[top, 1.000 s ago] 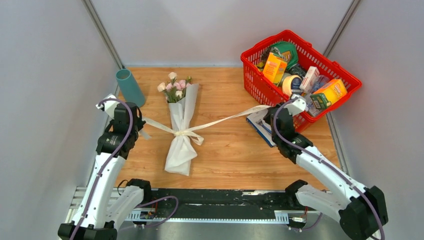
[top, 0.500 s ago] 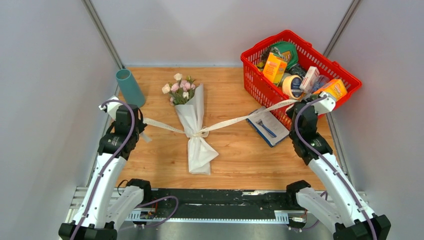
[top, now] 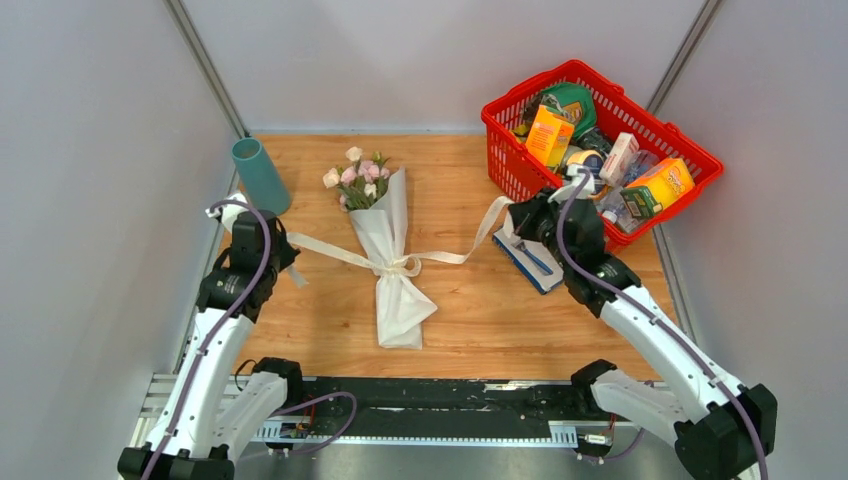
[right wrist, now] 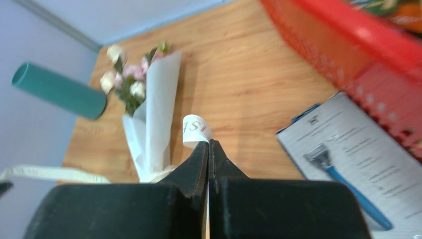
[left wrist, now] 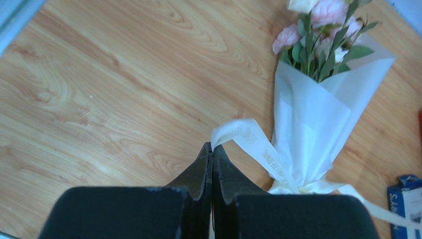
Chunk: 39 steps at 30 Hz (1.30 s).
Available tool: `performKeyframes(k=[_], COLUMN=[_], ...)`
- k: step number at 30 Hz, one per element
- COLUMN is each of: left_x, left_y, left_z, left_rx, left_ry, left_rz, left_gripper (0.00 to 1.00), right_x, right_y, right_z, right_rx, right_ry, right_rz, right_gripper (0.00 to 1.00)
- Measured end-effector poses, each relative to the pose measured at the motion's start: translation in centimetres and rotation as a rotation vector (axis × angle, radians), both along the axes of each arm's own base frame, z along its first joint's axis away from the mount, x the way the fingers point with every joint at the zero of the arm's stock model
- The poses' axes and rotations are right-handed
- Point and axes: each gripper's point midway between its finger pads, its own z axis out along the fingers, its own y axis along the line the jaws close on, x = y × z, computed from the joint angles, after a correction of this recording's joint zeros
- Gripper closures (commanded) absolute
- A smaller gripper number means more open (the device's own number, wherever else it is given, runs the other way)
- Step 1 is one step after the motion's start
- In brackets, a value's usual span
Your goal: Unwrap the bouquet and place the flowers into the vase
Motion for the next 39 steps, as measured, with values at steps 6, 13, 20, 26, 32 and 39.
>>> performKeyframes(k=[6,13,20,26,32,39], left_x=[0.9,0.8,0.8,0.9,-0.2,-2.6], left_y=[3.2,6.7,8.8,12.1,13.3,13.2], left_z=[7.3,14.4,13.9,12.7,14.2,13.6], left_rx=[0.102,0.198,0.280,0.321,0.298,0.289], left_ry=[-0.124,-0.277,-0.226,-0.130,-0.196,-0.267], left_rz=[0.153,0.332,0.412,0.527,0.594,0.600], left_gripper=[1.00,1.00,1.00,1.00,0.95,0.56], right_x=[-0.3,0.0,-0.4,-0.3,-0.1,-1.3], right_y=[1.3,-7.1,-13.1,-16.0,-14.3,-8.6], right_z=[-2.7,-3.8,-1.4,-1.2,1.0,4.2], right_rx=[-0.039,-0.094,-0.070,-0.058,-0.033,0.028], right_ry=[0.038,0.040,-0.002,0.033,-0.012,-0.117], right_rz=[0.007,-0.313,-0.496,-0.545,-0.422,-0.125], right_gripper=[1.00,1.00,1.00,1.00,1.00,1.00])
